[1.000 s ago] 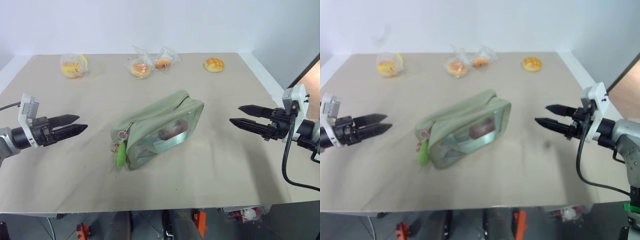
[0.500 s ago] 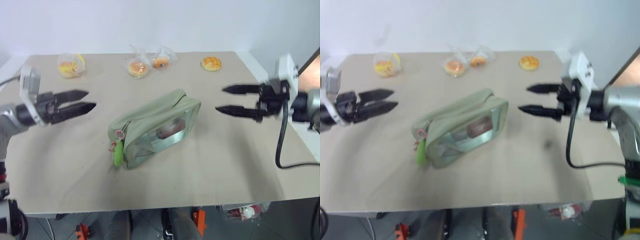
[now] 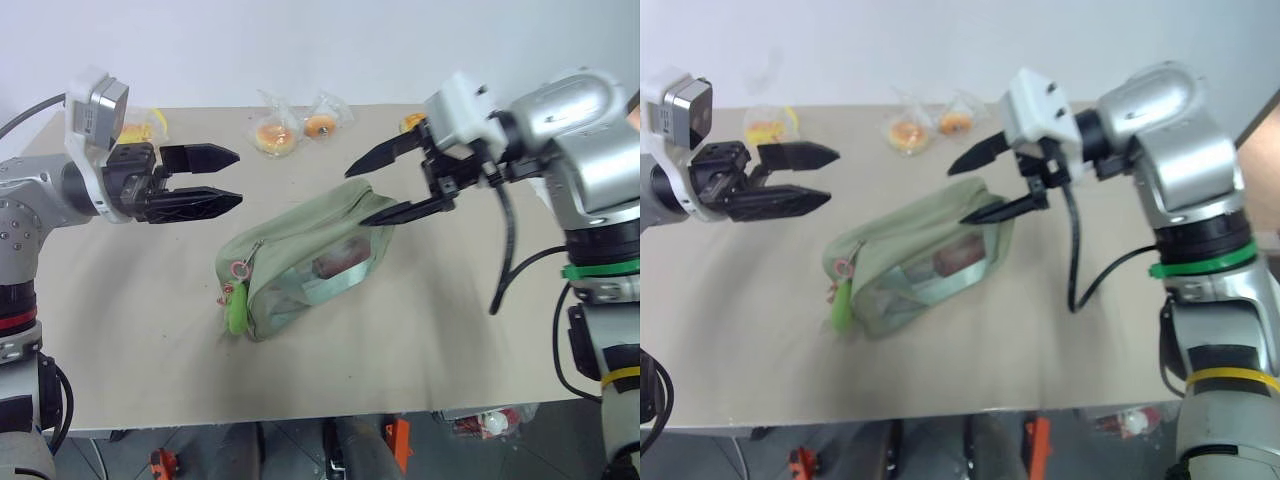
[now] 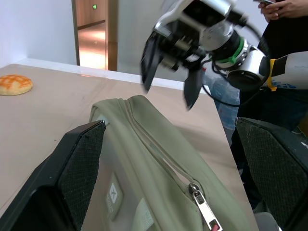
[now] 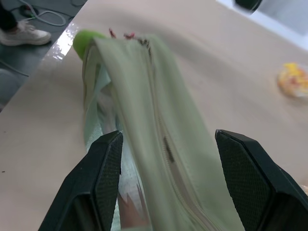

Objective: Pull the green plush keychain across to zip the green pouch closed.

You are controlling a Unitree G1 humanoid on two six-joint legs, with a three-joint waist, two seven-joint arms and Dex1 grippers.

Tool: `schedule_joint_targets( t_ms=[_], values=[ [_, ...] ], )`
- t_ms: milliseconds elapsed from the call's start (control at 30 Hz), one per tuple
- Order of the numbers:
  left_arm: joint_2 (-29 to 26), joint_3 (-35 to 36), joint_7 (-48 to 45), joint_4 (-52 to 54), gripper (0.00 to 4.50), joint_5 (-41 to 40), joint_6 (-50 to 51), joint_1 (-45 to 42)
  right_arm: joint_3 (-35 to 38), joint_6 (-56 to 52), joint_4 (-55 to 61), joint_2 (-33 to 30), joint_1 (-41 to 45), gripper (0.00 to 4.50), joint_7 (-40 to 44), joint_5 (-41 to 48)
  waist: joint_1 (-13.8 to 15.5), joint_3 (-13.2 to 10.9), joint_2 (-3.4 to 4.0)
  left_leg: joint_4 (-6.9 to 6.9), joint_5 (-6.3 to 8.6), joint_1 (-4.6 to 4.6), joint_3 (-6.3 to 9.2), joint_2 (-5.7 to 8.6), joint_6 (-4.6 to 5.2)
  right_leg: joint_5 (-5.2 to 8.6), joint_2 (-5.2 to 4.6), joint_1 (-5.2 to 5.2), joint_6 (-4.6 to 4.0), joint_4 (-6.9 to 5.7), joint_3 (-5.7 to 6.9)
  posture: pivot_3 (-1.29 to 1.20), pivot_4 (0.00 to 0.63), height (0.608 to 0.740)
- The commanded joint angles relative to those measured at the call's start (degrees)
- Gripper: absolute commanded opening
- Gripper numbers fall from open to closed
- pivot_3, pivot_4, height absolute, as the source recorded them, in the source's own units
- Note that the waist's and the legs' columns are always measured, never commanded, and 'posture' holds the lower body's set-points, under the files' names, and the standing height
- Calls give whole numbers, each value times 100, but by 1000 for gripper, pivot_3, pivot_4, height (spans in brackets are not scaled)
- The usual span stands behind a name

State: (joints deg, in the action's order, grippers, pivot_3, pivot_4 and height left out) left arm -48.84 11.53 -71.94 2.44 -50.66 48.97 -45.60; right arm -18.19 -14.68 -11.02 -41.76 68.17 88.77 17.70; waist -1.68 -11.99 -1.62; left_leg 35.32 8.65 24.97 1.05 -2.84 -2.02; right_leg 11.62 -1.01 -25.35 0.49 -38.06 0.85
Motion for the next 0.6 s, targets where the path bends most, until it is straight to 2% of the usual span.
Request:
schedule_joint_targets(
  t_ms=[33, 200, 433, 467, 533, 567, 600],
  values=[
    [-88, 196, 53, 132, 4475, -111, 0, -29, -148, 402, -134, 70, 156, 3153, 322, -355, 0, 0, 0, 1, 0, 0, 0, 0, 0, -1, 0, 0, 1, 0, 0, 0, 150, 740],
    [-52, 233, 158, 121, 4475, -111, -8, 38, -419, 712, -206, 156, 21, 3153, 373, -603, 1, 0, 0, 5, 0, -1, -2, 0, 0, -4, 0, 1, 5, -2, -3, 0, 150, 740],
    [-32, 221, 224, 22, 4475, -78, -75, 151, -490, 626, -140, 161, -56, 3153, 373, -526, 5, 0, 0, 6, 0, -1, -2, -1, 0, -5, 1, 1, 6, -4, -5, 0, 150, 740],
    [-22, 208, 230, -17, 4500, -60, -88, 143, -497, 602, -122, 158, -75, 2751, 373, -505, 6, 0, 0, 7, 0, -1, -2, -1, 0, -5, 1, 1, 6, -4, -5, 0, 150, 740],
    [19, 175, 247, -94, 4500, -9, -141, 138, -476, 595, -120, 202, -133, 2282, 370, -547, 17, 0, 0, 7, 0, -1, -3, -1, 0, -5, 1, 1, 7, -4, -6, 0, 150, 740],
    [30, 166, 253, -114, 4500, 5, -160, 140, -469, 588, -119, 217, -149, 2075, 368, -562, 20, 0, 0, 7, 0, -2, -3, -1, 0, -5, 1, 1, 7, -4, -6, 0, 150, 740],
    [46, 153, 263, -141, 4500, 14, -165, 139, -457, 568, -112, 228, -174, 2075, 369, -544, 21, 0, 0, 8, 0, -3, -3, -1, 0, -6, 1, 2, 7, -5, -7, 0, 150, 740]
  ],
)
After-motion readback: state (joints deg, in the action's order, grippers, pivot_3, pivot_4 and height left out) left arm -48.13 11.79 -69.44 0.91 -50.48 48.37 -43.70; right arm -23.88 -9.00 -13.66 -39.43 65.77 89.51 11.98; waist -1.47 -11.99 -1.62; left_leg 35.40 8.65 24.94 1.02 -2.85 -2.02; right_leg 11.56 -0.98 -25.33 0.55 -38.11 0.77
